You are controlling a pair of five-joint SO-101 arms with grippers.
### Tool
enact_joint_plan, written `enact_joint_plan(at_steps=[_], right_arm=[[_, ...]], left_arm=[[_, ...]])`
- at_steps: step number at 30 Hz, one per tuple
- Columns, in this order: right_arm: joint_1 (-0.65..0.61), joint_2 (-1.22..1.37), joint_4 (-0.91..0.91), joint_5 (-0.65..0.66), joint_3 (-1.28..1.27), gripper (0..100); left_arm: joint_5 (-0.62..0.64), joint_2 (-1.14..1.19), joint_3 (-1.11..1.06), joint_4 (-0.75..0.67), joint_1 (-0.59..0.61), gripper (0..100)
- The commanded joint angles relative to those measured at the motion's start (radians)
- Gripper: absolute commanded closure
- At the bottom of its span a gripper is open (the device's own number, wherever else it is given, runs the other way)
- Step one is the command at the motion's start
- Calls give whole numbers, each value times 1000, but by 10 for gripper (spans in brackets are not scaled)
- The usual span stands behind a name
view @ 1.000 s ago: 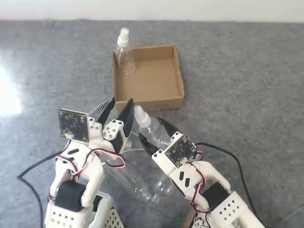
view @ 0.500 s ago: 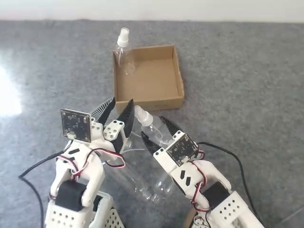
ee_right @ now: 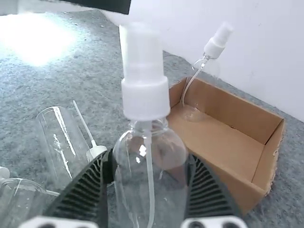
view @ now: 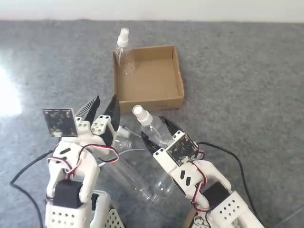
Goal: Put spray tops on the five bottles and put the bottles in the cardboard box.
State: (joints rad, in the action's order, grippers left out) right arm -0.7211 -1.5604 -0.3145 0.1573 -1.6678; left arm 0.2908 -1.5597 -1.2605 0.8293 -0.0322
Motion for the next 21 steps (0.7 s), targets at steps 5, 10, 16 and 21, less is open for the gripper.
enact_joint_plan(at_steps=[5, 10, 16, 21], right_arm=[[13, -19, 30, -11, -11, 970], [13, -19, 30, -155, -3, 970], [10, -19, 33, -218, -2, 970], [5, -19, 88, -222, -12, 970]], left_arm=[[18, -9, 41, -81, 20, 848], [106, -9, -7, -77, 49, 844], [98, -9, -19, -72, 41, 844], [98, -9, -33, -77, 40, 844]])
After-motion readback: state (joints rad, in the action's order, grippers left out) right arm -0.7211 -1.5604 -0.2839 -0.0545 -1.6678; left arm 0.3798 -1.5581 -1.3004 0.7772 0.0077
